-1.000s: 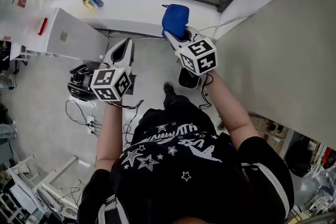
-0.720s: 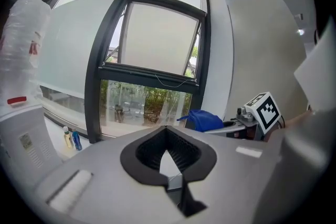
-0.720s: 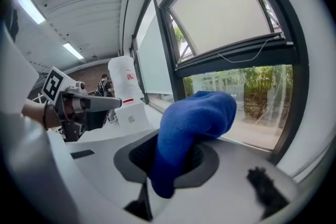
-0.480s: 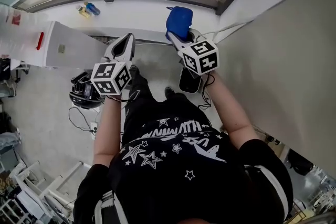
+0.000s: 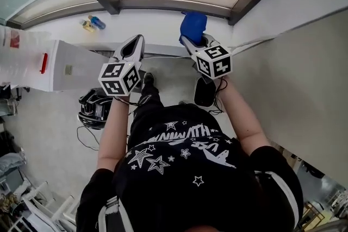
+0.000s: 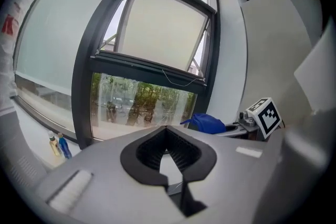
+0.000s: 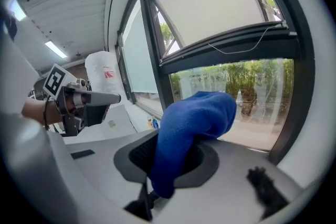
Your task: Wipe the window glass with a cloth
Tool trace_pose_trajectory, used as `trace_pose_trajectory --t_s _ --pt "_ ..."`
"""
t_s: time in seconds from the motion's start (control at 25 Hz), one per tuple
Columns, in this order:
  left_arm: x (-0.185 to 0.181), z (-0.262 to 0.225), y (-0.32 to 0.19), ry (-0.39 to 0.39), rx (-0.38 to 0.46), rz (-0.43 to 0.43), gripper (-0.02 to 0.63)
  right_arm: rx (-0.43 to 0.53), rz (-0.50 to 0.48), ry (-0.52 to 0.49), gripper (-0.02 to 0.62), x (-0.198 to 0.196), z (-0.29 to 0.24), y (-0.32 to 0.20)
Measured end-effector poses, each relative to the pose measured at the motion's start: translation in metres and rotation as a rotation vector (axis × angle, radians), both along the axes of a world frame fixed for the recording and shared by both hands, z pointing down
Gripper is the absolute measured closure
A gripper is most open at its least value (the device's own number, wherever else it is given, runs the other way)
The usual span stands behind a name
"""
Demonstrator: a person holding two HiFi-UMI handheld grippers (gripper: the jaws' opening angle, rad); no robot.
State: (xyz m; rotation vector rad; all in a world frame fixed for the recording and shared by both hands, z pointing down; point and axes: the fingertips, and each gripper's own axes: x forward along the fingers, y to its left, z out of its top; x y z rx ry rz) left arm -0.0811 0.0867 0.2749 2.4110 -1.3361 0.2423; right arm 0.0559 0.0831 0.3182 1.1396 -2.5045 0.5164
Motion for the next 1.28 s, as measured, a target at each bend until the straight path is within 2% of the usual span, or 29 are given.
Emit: trace_pose_trajectory --t_s 0.6,0.72,0.96,1.16,1.28 --pt "-0.105 0.018 -0.156 0.014 0.002 0.094 0.598 -0.013 0.039 0.164 0.526 -0.106 0.019 -0.152" --pt "-0.137 0.023 -0.183 0.017 0.007 0.073 0.598 0.002 0.013 0.205 0.526 -0.140 0.021 -0.182" --pt "-0.202 0.021 -0.240 0.019 0.058 -0.032 0.598 0.031 -0.100 0.287 0.525 -0.219 0.021 -0.238" --pt "-0.243 0.031 -0.263 0.022 0.045 -0.058 0.598 0.071 -0.186 0.314 0.526 -0.287 0.019 -0.272" --pt "-0.262 0.034 -0.282 0.058 0.036 -0.089 0.598 0.104 -0.227 0.318 0.525 -0.322 0.017 -0.299"
